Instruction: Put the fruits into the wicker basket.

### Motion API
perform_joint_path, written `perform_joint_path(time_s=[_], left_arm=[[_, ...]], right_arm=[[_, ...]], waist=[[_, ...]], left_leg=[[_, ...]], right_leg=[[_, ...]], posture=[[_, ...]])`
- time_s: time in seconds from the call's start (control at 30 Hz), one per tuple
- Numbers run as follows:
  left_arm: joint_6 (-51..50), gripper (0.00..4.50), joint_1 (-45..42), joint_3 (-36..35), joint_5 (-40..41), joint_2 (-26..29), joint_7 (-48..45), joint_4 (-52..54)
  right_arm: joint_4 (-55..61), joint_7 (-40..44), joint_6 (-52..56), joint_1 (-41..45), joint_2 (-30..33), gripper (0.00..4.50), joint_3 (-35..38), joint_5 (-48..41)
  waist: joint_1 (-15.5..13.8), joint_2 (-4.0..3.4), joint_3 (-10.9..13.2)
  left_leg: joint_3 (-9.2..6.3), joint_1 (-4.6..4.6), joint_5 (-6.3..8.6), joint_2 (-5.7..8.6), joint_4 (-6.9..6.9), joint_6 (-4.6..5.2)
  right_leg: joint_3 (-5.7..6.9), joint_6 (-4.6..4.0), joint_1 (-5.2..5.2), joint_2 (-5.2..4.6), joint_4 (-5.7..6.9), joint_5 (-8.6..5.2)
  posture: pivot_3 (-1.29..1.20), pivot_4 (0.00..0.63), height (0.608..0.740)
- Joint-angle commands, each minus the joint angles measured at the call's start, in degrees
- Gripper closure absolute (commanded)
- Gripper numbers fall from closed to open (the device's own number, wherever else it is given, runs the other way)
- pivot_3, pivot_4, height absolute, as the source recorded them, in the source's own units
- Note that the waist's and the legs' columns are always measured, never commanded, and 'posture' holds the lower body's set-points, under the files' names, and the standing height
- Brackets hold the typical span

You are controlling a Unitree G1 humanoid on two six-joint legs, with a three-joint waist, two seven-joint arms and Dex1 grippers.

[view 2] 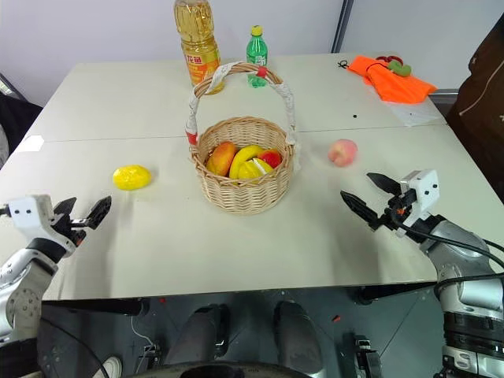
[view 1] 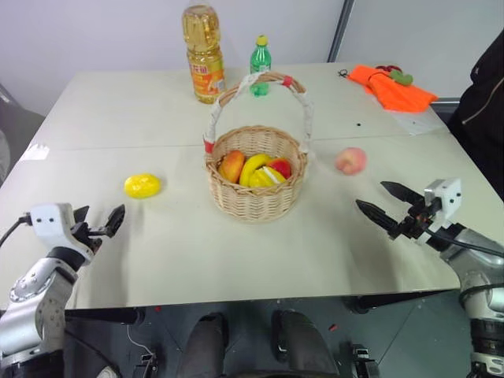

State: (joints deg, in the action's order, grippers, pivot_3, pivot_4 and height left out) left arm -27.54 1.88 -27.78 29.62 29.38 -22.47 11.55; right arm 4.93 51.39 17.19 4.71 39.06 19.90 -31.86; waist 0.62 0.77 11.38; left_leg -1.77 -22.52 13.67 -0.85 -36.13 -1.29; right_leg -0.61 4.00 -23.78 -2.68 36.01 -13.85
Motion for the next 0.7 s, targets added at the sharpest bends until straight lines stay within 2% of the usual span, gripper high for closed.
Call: perform_joint_path(time_s=[0.03, 0.23, 0.43, 0.6, 0.7], left_arm=[[-4.43, 0.0, -4.58, 2.37, 0.08, 2.95, 1.19, 3.86], [-6.62, 0.0, -12.22, 6.81, -2.45, 4.86, 2.45, 5.25], [-12.93, 0.0, -15.22, 9.01, -1.82, 11.89, -3.04, 2.78], [-12.05, 0.0, -19.03, 14.76, -5.29, 17.09, -9.7, -4.15], [-9.24, 0.0, -24.04, 19.83, -7.92, 20.64, -17.45, -11.91]], right_arm=[[9.1, 1.93, 4.59, 1.2, 3.74, 0.03, 1.16, -5.01], [17.48, 2.8, 11.09, 2.35, 6.96, 0.03, 0.08, -10.16], [23.79, 2.14, 15.19, 7.19, 7.63, 0.03, -2.91, -14.41], [25.54, -0.11, 17.58, 10.82, 6.5, 0.03, -6.12, -15.6], [26.48, -0.68, 18.94, 12.93, 6.64, 0.03, -7.4, -16.91]], waist=[[-0.11, 0.03, 0.0], [-0.01, 0.15, 0.01], [0.18, 0.21, 0.04], [-0.08, 0.24, 0.06], [-0.08, 0.26, 0.05]], left_leg=[[-0.02, 0.0, 0.0, 0.01, -0.01, 0.0], [0.0, 0.0, 0.0, 0.08, 0.0, 0.0], [0.08, -0.01, 0.01, 0.01, 0.06, 0.02], [0.09, -0.05, 0.01, 0.02, 0.05, 0.02], [0.09, -0.24, 0.01, 0.04, 0.0, 0.02]], right_leg=[[0.0, 0.0, 0.01, 0.01, 0.0, 0.0], [-0.01, -0.01, 0.03, 0.04, -0.01, 0.03], [-0.1, 0.01, -0.16, 0.21, 0.08, 0.02], [-0.11, -0.02, -0.21, 0.18, 0.07, 0.02], [-0.1, -0.15, -0.33, 0.13, 0.06, 0.1]], posture=[[0.0, 0.15, 0.74], [0.0, 0.15, 0.74], [0.0, 0.15, 0.74], [0.0, 0.15, 0.74], [0.0, 0.15, 0.74]])
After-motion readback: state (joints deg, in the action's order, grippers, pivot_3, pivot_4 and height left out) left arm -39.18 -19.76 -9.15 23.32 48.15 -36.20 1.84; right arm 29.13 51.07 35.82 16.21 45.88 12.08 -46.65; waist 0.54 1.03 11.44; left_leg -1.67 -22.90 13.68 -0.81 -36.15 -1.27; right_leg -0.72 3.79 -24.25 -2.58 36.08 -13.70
